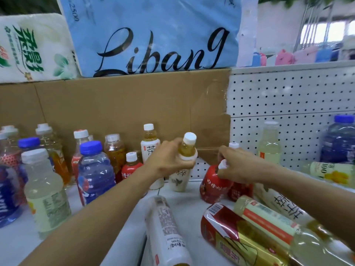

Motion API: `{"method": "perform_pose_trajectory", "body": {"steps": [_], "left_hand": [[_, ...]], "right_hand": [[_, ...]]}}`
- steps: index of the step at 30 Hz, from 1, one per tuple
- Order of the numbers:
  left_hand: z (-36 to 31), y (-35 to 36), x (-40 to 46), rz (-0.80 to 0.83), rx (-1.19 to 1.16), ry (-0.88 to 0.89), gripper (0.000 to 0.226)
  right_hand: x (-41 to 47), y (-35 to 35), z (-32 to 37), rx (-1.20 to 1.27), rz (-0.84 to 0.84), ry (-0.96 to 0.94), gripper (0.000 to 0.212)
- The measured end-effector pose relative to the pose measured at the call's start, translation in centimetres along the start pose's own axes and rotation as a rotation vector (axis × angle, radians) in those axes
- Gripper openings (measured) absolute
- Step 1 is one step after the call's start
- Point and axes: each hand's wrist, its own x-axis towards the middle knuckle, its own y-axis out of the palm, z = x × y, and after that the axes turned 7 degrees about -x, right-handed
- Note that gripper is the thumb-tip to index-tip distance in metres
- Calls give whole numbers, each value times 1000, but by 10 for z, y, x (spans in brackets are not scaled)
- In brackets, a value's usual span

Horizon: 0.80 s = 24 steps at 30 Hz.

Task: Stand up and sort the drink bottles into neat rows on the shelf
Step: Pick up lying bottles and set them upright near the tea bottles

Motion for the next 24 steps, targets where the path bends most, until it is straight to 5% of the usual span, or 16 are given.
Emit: {"method": "perform_pose_trajectory", "body": {"steps": [3, 13, 20, 24], "left_hand": [[-2, -2, 10, -74, -102, -136, 29], [6, 6, 28, -88, -129, -273, 39], [-12, 0, -6, 51, -251, -255, 50], [-27, -4, -68, 146, -213, -215, 63]], "right_hand": [[11, 5, 7, 63, -17, -4, 22], [44, 18, 23, 18, -19, -40, 34], [18, 16, 17, 122, 91, -54, 80], [-23, 14, 10, 244, 138, -94, 77]]}}
